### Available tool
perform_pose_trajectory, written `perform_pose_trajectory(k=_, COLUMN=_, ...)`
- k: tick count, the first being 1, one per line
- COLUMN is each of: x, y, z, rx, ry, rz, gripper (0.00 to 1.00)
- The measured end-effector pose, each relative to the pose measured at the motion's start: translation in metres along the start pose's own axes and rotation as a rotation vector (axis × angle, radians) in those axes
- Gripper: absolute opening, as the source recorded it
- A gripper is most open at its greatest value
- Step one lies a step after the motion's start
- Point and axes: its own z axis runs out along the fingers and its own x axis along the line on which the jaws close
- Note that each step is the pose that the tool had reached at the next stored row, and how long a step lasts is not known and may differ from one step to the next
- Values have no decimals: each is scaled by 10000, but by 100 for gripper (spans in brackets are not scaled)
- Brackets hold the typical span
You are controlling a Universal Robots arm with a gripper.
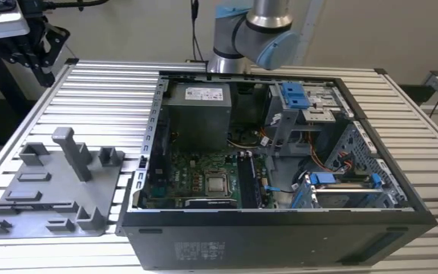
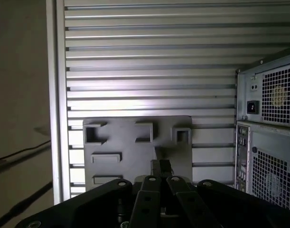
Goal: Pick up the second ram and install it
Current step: 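Reach for the second ram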
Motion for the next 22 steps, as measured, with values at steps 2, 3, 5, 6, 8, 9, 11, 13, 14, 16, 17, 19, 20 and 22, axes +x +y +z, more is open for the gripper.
perform_pose_trajectory(k=2, x=37, y=-1, z=3, rx=0, ry=6, rz=0, gripper=11)
perform_pose_trajectory(k=3, x=59, y=-2, z=4, rx=0, ry=7, rz=0, gripper=11)
perform_pose_trajectory(k=5, x=108, y=-4, z=7, rx=1, ry=9, rz=0, gripper=11)
perform_pose_trajectory(k=6, x=132, y=-5, z=9, rx=0, ry=9, rz=-1, gripper=11)
perform_pose_trajectory(k=8, x=177, y=-7, z=15, rx=1, ry=9, rz=-3, gripper=11)
perform_pose_trajectory(k=9, x=199, y=-8, z=19, rx=0, ry=9, rz=-6, gripper=11)
perform_pose_trajectory(k=11, x=246, y=-9, z=25, rx=1, ry=9, rz=-9, gripper=11)
perform_pose_trajectory(k=13, x=294, y=-11, z=30, rx=1, ry=9, rz=-14, gripper=11)
perform_pose_trajectory(k=14, x=316, y=-12, z=33, rx=0, ry=9, rz=-16, gripper=11)
perform_pose_trajectory(k=16, x=360, y=-14, z=37, rx=0, ry=9, rz=-20, gripper=11)
perform_pose_trajectory(k=17, x=383, y=-14, z=39, rx=1, ry=10, rz=-22, gripper=11)
perform_pose_trajectory(k=19, x=432, y=-16, z=41, rx=1, ry=11, rz=-27, gripper=11)
perform_pose_trajectory(k=20, x=450, y=-17, z=41, rx=1, ry=11, rz=-30, gripper=11)
perform_pose_trajectory(k=22, x=454, y=-17, z=41, rx=0, ry=11, rz=-32, gripper=11)
